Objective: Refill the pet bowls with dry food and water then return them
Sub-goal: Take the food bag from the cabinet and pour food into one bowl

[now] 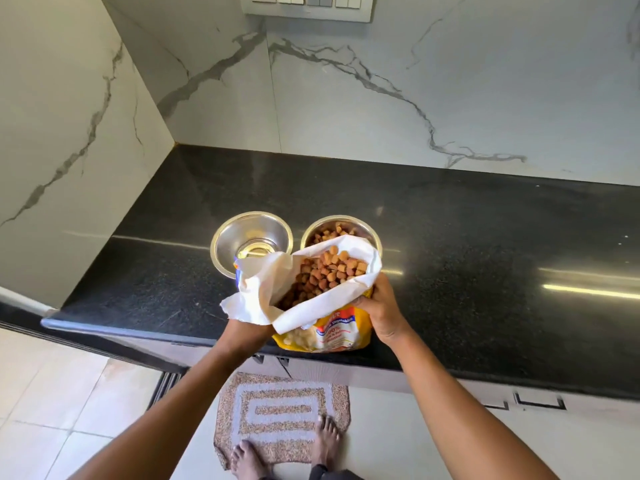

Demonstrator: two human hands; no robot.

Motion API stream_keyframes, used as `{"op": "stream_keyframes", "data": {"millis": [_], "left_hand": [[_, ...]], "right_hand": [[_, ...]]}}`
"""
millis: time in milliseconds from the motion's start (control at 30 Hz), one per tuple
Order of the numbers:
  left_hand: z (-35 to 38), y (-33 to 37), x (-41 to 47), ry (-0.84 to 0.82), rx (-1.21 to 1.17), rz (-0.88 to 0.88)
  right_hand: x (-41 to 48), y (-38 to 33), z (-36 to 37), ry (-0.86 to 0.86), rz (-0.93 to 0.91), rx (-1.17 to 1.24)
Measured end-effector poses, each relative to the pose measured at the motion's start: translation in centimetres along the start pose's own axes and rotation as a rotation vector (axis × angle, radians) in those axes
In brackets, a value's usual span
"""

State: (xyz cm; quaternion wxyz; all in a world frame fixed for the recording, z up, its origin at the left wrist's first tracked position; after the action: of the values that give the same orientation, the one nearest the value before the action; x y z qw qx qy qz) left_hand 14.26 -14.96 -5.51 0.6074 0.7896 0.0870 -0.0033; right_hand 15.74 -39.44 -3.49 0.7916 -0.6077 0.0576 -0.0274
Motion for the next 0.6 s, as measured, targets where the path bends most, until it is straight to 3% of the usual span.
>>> {"op": "stream_keyframes", "data": {"millis": [300, 500, 600], "left_hand": [[-0.1, -1.1, 0.3, 0.009, 0.029, 0.050], [-0.7, -1.8, 0.1, -0.099, 0.106, 0.027], [-0.4, -0.3, 0.1, -0.205, 0.123, 0.154]], "right_hand": [[-1.4, 0.3, -0.2, -0.049, -0.099, -0.112], [-3.0, 1.5, -1.4, 0.005, -0.101, -0.178], [-3.5, 1.9, -1.7, 0.048, -0.093, -0.215]]}}
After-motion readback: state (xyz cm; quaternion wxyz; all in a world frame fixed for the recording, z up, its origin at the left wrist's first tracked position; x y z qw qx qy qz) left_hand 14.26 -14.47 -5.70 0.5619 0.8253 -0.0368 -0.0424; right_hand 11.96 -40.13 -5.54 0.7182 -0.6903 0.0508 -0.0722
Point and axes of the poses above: each hand's wrist, its own x-axis towards the middle knuckle, its own z-axis out of the palm, y = z × x, the point moved 1 cm from there along x, towards the middle knuckle, and after that the axes turned 14 degrees about y, right-handed, at the moved point
